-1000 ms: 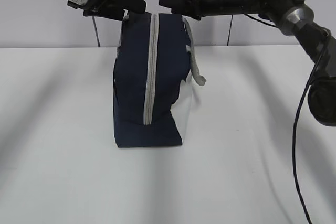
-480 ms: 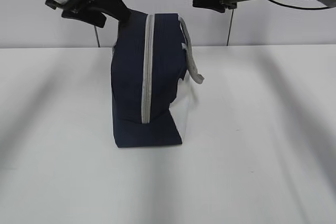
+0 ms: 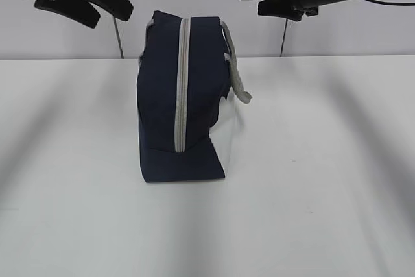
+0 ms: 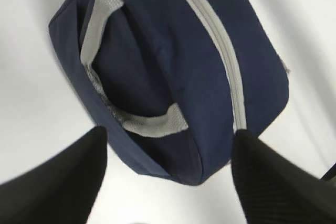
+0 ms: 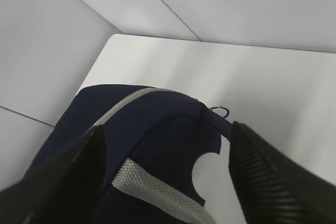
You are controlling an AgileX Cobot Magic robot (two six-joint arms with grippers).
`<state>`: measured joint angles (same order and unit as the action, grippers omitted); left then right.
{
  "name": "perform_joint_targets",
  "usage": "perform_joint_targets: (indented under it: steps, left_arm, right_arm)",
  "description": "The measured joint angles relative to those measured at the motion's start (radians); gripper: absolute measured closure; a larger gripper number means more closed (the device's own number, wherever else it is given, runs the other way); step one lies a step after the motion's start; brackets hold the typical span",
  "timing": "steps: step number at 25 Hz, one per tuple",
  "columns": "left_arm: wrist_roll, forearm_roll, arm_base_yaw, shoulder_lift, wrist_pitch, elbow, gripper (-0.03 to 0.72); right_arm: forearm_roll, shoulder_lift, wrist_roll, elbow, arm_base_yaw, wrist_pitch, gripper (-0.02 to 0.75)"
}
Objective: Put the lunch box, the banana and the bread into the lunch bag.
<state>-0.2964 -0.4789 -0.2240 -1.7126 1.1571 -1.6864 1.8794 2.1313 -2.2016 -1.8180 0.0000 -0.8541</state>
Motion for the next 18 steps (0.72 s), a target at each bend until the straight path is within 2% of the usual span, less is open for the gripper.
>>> perform_joint_targets:
  steps: [3, 12, 18]
  left_arm:
    - [0.006, 0.013, 0.0, 0.075, -0.005, 0.101, 0.197]
    - [0.042, 0.03, 0.0, 0.448, -0.113, 0.529, 0.201]
    - [0.066, 0.095, 0.0, 0.711, -0.116, 0.713, 0.201]
  right_arm:
    - [0.0, -0.064, 0.02, 0.091, 0.0, 0.058, 0.197]
    - [-0.004, -0.269, 0.058, 0.349, 0.001, 0.241, 0.198]
    - [-0.01, -0.456, 0.107, 0.57, 0.044, 0.379, 0.198]
